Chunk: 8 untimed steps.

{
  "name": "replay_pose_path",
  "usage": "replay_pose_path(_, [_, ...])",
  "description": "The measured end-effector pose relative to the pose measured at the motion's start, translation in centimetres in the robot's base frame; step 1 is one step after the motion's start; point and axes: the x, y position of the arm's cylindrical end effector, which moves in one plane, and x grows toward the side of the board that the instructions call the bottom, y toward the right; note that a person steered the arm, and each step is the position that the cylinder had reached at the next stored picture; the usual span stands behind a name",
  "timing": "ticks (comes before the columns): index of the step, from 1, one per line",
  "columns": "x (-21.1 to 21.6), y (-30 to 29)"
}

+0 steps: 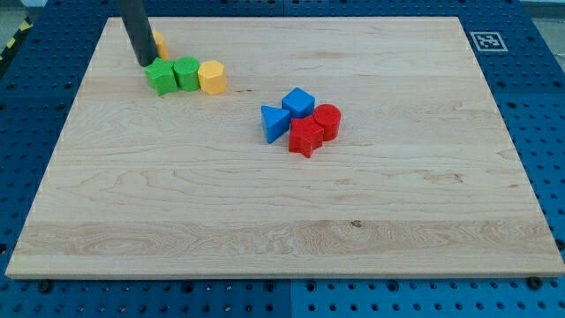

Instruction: Nudge the green star

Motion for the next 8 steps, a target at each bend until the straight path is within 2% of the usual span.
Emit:
replay_pose_path(2, [-4.1, 0.0])
replay_pose_path(3, [-4.2, -0.2])
replay_pose_path(5, [-3.2, -4.3])
replay_pose_path(7, [5.9, -1.3])
replay_pose_path(8, [8.2, 5.5])
